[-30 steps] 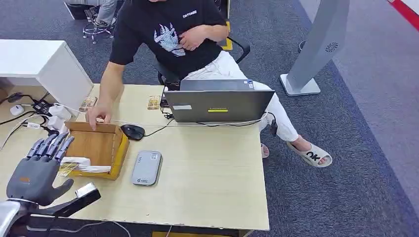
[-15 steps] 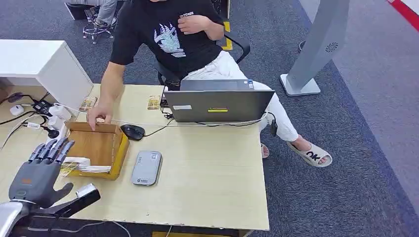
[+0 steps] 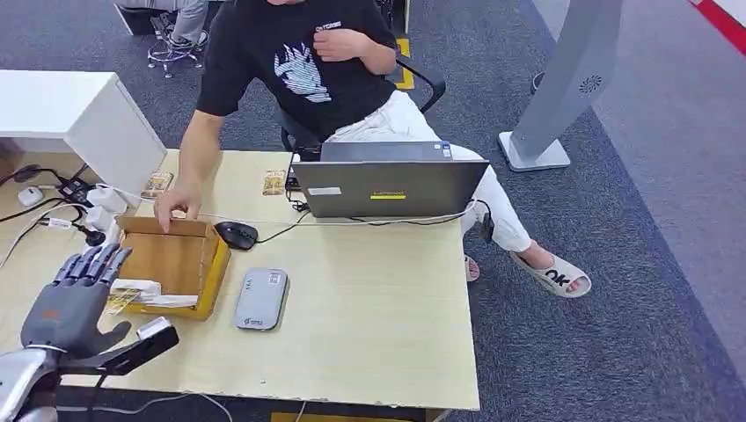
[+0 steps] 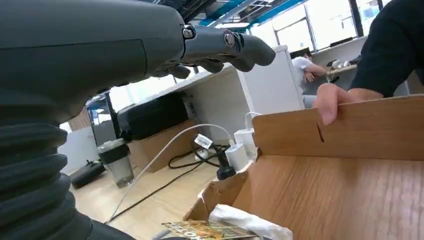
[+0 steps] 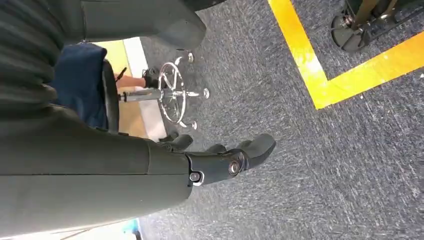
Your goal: Pass the card to the sensor for recognition and then transmit it.
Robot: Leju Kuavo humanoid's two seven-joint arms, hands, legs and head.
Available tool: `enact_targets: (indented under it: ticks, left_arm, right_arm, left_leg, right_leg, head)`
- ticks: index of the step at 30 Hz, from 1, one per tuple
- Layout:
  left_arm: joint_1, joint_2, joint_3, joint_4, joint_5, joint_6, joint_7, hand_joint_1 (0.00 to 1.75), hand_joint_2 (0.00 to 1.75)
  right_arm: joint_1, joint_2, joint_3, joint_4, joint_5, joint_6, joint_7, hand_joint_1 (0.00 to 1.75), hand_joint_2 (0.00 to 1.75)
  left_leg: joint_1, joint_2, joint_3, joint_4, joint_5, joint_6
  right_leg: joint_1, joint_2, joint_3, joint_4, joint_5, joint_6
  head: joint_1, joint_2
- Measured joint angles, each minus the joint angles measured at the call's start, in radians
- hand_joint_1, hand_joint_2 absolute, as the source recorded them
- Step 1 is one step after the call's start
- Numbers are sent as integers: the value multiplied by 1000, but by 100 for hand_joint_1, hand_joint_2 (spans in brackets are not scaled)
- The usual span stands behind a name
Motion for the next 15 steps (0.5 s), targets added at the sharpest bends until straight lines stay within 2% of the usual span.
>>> enact_targets:
  ticks: [15]
  left_arm:
    - [-79,-37,-55,132,11,24,-53,0,175]
  right_arm:
    - [-3,0,0,0,33,15,0,0,175]
  left_leg:
    - [0,0,0,0,0,0]
  right_leg:
    - [0,0,0,0,0,0]
  head:
    - [0,0]
